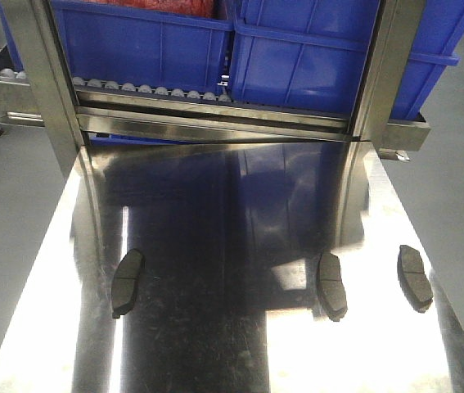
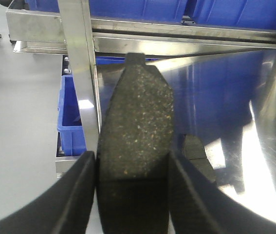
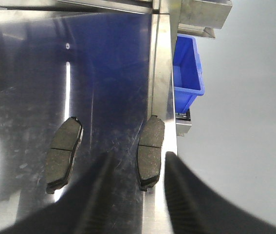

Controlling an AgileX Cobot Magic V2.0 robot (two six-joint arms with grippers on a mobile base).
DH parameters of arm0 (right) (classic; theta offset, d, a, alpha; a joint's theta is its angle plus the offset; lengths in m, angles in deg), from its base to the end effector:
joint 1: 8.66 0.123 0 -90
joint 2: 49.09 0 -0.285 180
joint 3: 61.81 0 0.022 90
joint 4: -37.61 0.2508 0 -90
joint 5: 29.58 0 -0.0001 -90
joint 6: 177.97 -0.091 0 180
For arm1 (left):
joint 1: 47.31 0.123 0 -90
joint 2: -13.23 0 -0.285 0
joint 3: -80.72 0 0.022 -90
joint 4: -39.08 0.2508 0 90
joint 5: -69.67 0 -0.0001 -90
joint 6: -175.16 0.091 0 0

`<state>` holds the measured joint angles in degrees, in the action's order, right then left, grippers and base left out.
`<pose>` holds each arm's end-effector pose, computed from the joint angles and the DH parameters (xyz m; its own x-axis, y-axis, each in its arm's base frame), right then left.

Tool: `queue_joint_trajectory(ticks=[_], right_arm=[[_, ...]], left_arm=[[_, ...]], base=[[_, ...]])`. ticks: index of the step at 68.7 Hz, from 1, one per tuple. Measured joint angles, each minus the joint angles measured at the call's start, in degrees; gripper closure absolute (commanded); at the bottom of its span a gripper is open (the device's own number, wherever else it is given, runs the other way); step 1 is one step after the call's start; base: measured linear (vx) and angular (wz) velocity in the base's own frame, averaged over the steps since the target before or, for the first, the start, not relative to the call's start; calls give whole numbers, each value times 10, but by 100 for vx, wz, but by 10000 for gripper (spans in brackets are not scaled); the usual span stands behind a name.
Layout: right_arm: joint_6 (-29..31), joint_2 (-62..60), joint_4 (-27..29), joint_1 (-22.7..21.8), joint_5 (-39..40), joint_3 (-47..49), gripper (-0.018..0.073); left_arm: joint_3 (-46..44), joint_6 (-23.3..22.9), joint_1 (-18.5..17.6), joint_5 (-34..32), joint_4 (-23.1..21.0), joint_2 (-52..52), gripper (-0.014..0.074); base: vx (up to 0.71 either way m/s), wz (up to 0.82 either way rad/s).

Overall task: Move and align brake pads A on conveyor
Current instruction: 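Lower the right gripper onto the outermost brake pad on its side and grasp it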

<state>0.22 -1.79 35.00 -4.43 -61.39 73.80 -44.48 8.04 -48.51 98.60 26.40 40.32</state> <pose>0.1337 0.0077 0.2968 -0.5496 -0.0478 -0.8340 -0.0577 0.9982 -0.0192 0.0761 -0.0113 0.2786 -0.3418 0.0374 -0.9390 0.1309 0.9914 -0.0082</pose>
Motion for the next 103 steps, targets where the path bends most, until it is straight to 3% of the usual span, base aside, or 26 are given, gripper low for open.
queue_joint_trajectory(ticks=[11,31,59,71,103], right_arm=[[0,0,0,0,2,1,-172],[-14,24,0,0,18,11,-127],[-76,304,-11,0,-51,155,-17],[-103,400,-27,0,-70,199,-14],[-108,581,-22,0,-79,256,-10]], left_arm=[[0,0,0,0,0,0,488],[0,0,0,0,0,0,488],[0,0,0,0,0,0,488],[0,0,0,0,0,0,488],[0,0,0,0,0,0,488]], base=[[0,0],[0,0],[0,0],[0,0],[0,0]])
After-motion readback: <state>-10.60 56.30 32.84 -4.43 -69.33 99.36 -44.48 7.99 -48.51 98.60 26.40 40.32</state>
